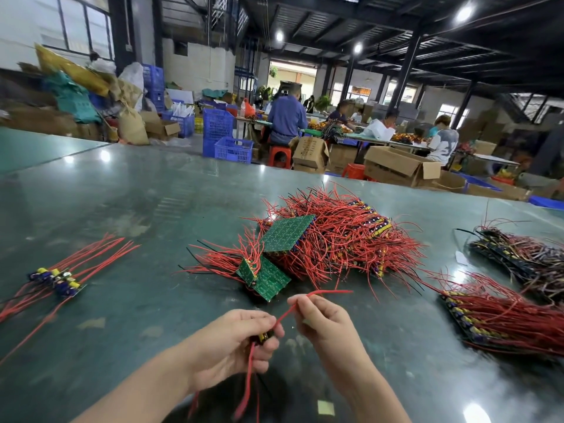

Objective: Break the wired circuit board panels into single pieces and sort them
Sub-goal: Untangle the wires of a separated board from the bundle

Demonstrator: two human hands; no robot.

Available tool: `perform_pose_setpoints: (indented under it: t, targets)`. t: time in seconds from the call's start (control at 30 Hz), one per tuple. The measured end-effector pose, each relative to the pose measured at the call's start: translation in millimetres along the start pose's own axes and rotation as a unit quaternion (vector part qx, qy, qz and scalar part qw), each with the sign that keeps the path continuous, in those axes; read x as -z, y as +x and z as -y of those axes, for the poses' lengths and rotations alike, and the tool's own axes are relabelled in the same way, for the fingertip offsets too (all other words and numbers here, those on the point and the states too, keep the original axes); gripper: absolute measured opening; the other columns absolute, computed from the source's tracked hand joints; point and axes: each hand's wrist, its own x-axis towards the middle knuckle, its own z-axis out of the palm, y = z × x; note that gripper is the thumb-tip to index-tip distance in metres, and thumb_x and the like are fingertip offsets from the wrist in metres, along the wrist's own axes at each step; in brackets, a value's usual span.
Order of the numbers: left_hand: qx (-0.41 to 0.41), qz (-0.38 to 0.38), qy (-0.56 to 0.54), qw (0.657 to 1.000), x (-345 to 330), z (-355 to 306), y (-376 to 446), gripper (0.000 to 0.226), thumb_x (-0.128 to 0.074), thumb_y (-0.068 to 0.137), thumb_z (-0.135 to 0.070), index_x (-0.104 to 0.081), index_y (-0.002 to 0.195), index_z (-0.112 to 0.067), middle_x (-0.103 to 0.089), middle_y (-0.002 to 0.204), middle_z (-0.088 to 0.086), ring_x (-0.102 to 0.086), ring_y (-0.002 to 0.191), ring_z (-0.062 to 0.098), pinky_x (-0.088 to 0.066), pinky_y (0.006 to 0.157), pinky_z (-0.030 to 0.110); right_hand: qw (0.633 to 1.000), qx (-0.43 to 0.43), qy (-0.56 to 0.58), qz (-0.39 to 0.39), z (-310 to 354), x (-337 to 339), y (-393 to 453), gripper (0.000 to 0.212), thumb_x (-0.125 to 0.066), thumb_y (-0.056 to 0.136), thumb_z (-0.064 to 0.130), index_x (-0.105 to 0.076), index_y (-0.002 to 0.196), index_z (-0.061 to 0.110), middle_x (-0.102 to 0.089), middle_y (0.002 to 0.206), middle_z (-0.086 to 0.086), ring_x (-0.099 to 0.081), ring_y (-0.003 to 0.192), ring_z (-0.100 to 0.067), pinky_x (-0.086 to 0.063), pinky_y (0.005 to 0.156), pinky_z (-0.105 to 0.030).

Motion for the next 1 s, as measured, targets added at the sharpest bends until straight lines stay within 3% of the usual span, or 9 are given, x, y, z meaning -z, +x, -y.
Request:
perform_pose_setpoints:
  t: [0.1, 0.2, 0.3, 0.43, 0.57, 0.67, 0.73, 0.9, 1.0]
  targets:
    - [0.083, 0.107, -0.071, 0.988, 9, -9, -5, 0.013, -0.071, 0.081, -0.016, -0.067, 0.073, -0.006, -0.045, 0.056, 0.0, -0.035, 0.045, 0.007, -0.035, 0.043, 0.018, 0.994, 0.001, 0.048, 0.096, -1, 8, 2, 0.028, -0.079, 0.066, 0.047, -0.076, 0.074, 0.02, -0.062, 0.067, 0.011, -0.048, 0.068, -0.005, -0.039, 0.068, -0.016]
    - [0.082, 0.151, -0.05, 0.984, 11, -8, -9, 0.011, -0.07, 0.082, -0.018, -0.067, 0.077, -0.008, -0.048, 0.057, -0.001, -0.037, 0.046, 0.005, -0.037, 0.045, 0.017, 0.981, -0.001, 0.105, 0.164, -1, 10, 1, 0.036, -0.082, 0.063, 0.049, -0.075, 0.074, 0.016, -0.06, 0.066, 0.009, -0.052, 0.064, -0.003, -0.042, 0.066, -0.015]
    - [-0.032, -0.003, 0.089, 0.996, 5, -1, -2, 0.02, -0.064, 0.089, -0.018, -0.068, 0.07, -0.013, -0.055, 0.057, 0.004, -0.042, 0.044, 0.008, -0.039, 0.045, 0.019, 0.994, -0.029, 0.07, 0.079, 0, 7, 2, 0.037, -0.074, 0.069, 0.05, -0.077, 0.084, 0.016, -0.059, 0.065, 0.006, -0.05, 0.061, -0.005, -0.043, 0.062, -0.017]
    - [-0.208, -0.177, 0.315, 0.909, 2, 7, -1, 0.025, -0.058, 0.091, -0.009, -0.065, 0.068, -0.016, -0.067, 0.059, 0.005, -0.049, 0.044, 0.009, -0.04, 0.042, 0.02, 0.998, -0.04, 0.024, -0.048, -2, 4, 4, 0.037, -0.054, 0.082, 0.041, -0.078, 0.083, 0.013, -0.063, 0.065, 0.005, -0.045, 0.052, -0.004, -0.036, 0.053, -0.017]
    - [-0.305, -0.195, 0.514, 0.778, 1, 13, -2, 0.019, -0.066, 0.086, -0.013, -0.063, 0.068, -0.02, -0.061, 0.056, -0.014, -0.05, 0.05, 0.0, -0.041, 0.056, 0.019, 0.995, -0.06, -0.043, -0.072, -1, -1, 2, 0.036, -0.051, 0.095, 0.033, -0.077, 0.08, 0.014, -0.066, 0.067, 0.004, -0.048, 0.05, -0.005, -0.037, 0.052, -0.017]
    - [-0.318, -0.181, 0.561, 0.743, 0, 15, -3, 0.018, -0.067, 0.085, -0.015, -0.063, 0.069, -0.022, -0.053, 0.055, -0.023, -0.048, 0.052, -0.003, -0.037, 0.057, 0.012, 0.994, -0.053, -0.044, -0.083, 1, 0, 0, 0.029, -0.054, 0.095, 0.022, -0.076, 0.078, 0.012, -0.061, 0.066, -0.002, -0.044, 0.048, -0.007, -0.038, 0.046, -0.016]
    - [-0.301, -0.18, 0.542, 0.763, -1, 16, -3, 0.019, -0.065, 0.086, -0.015, -0.062, 0.069, -0.022, -0.058, 0.056, -0.02, -0.05, 0.05, -0.001, -0.039, 0.055, 0.013, 0.995, -0.033, -0.052, -0.073, 2, 0, -1, 0.028, -0.053, 0.095, 0.017, -0.076, 0.081, 0.015, -0.063, 0.067, 0.001, -0.045, 0.054, -0.007, -0.04, 0.052, -0.017]
    - [-0.126, -0.132, 0.222, 0.958, -11, 9, -2, 0.02, -0.055, 0.093, -0.009, -0.064, 0.076, -0.008, -0.067, 0.062, 0.009, -0.049, 0.039, 0.012, -0.036, 0.035, 0.017, 0.994, 0.056, -0.048, -0.081, 6, -1, -2, 0.029, -0.049, 0.096, 0.011, -0.074, 0.085, 0.022, -0.07, 0.071, 0.004, -0.052, 0.06, -0.001, -0.043, 0.061, -0.013]
    - [-0.08, -0.075, 0.085, 0.99, -12, 8, -1, 0.019, -0.058, 0.086, -0.016, -0.069, 0.072, -0.009, -0.062, 0.062, 0.01, -0.047, 0.038, 0.009, -0.034, 0.033, 0.016, 0.993, 0.08, -0.016, -0.089, 5, -2, -2, 0.026, -0.051, 0.09, 0.02, -0.076, 0.083, 0.023, -0.07, 0.074, 0.003, -0.052, 0.062, -0.002, -0.042, 0.061, -0.013]
